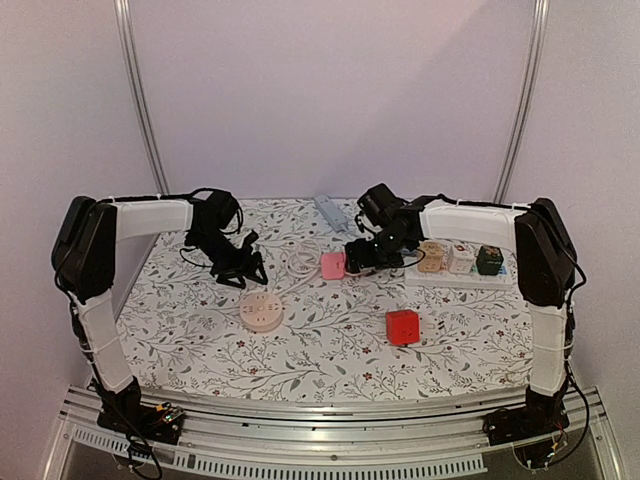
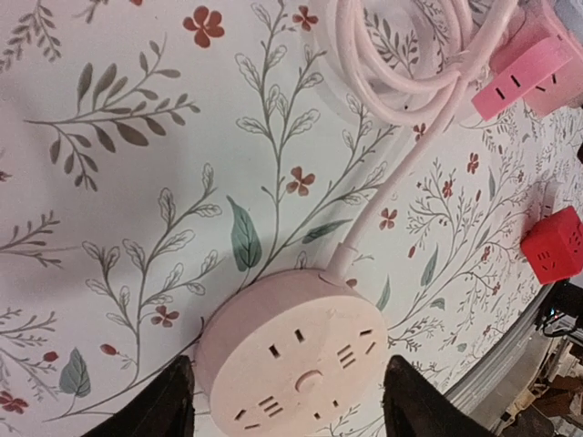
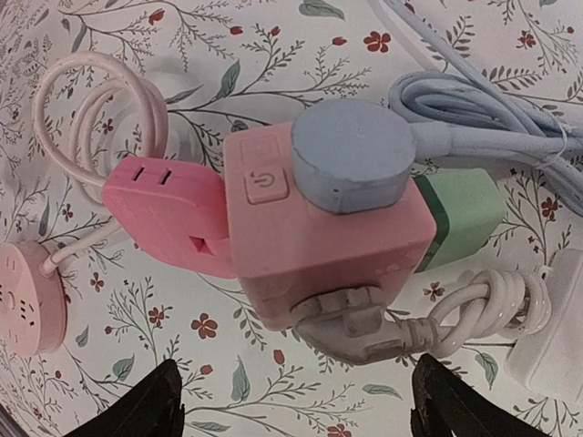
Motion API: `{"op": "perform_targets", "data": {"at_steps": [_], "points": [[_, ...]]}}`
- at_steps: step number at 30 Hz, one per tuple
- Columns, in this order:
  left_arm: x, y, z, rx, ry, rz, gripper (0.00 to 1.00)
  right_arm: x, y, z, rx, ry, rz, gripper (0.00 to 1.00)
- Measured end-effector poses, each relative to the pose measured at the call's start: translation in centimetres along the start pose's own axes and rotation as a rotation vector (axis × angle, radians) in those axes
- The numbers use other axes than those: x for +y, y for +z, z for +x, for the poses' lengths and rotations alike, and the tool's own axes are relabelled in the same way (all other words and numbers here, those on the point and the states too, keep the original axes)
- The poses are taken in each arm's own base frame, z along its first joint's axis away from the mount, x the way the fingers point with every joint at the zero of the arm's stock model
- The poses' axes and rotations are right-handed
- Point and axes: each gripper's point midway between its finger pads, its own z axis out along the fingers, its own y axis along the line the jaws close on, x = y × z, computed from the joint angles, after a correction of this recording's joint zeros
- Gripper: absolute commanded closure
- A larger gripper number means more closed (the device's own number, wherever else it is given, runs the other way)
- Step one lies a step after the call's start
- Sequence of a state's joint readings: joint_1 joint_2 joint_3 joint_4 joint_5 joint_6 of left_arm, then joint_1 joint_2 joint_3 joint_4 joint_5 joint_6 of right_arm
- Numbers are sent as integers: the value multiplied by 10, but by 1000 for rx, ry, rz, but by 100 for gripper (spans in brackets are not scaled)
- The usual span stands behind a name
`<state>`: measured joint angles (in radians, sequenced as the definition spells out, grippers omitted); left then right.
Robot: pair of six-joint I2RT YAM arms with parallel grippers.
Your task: Pull the plug off the socket
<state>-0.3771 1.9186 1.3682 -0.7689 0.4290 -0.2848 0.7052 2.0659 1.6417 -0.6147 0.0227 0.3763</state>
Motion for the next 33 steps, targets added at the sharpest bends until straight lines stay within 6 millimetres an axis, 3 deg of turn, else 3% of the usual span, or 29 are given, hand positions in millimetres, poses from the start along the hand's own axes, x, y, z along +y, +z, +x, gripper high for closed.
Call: {"op": "perform_targets", "data": {"at_steps": [7, 15, 22, 28, 33], "points": [[10, -9, -6, -41, 4, -79, 21, -9, 8, -6, -6, -21, 3, 24], [1, -38, -20, -146, 41, -95, 21, -16, 15, -27, -43, -32, -13, 26], [1, -38, -20, -149, 42, -94, 21, -16, 33, -26, -26, -58, -23, 28], [0, -38, -20, -148, 42, -91, 21, -16, 34, -25, -21, -78, -20, 36], [0, -38, -20, -147, 42, -89, 21, -15, 32, -29, -30, -88, -23, 37]]}}
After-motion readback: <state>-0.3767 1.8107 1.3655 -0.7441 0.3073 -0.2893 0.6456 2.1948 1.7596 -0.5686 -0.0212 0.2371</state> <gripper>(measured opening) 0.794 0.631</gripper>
